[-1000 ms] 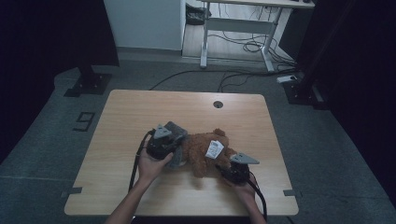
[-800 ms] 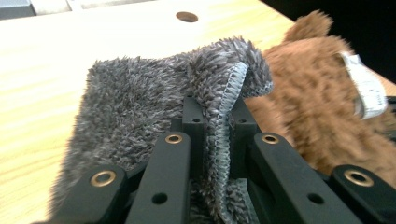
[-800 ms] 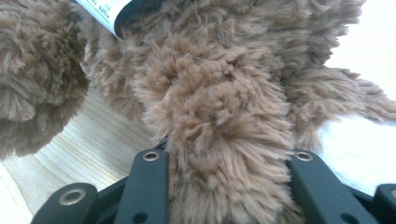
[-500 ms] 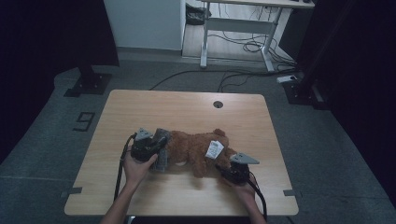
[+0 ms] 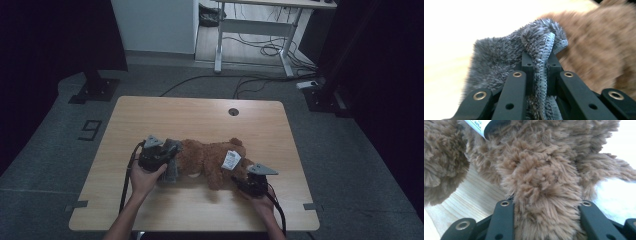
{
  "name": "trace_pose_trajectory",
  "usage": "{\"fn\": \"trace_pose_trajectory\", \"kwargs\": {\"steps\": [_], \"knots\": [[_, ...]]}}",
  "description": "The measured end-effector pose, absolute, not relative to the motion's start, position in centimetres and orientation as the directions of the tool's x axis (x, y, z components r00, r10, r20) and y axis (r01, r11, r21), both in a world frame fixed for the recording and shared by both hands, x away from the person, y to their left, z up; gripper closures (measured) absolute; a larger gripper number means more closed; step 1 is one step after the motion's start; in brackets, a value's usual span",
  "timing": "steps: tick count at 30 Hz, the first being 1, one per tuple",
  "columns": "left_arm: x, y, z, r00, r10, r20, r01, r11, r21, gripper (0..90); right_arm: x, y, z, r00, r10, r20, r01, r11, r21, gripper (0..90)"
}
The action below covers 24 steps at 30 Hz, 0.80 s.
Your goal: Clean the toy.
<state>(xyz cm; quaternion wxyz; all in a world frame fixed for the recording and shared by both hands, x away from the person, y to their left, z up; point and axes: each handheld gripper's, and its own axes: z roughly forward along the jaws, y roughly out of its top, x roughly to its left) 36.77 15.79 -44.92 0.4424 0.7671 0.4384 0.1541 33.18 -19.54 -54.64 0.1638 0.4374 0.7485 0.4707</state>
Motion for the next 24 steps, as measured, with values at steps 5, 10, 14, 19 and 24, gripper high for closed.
{"fn": "trace_pose_trajectory", "kwargs": {"steps": [5,10,14,19,24], "knots": [[38.0,12.2,-42.2,0.614,0.784,-0.097,0.491,-0.282,0.824,80.6,33.5,-19.1,-54.6,-0.55,0.822,0.148,0.498,0.181,0.848,65.0],[40.1,8.4,-41.7,0.631,0.771,-0.082,0.5,-0.324,0.803,80.5,33.8,-18.9,-54.6,-0.546,0.824,0.15,0.5,0.177,0.848,65.0],[41.0,6.3,-43.3,0.646,0.759,-0.087,0.528,-0.362,0.768,80.3,33.8,-19.0,-54.6,-0.551,0.821,0.151,0.5,0.18,0.847,64.9],[41.0,6.6,-45.4,0.637,0.762,-0.116,0.548,-0.342,0.763,80.3,33.8,-19.0,-54.7,-0.557,0.818,0.146,0.496,0.186,0.848,64.6],[40.5,7.0,-45.4,0.643,0.759,-0.102,0.539,-0.354,0.764,80.5,33.7,-19.0,-54.7,-0.557,0.817,0.148,0.499,0.187,0.846,64.2]]}}
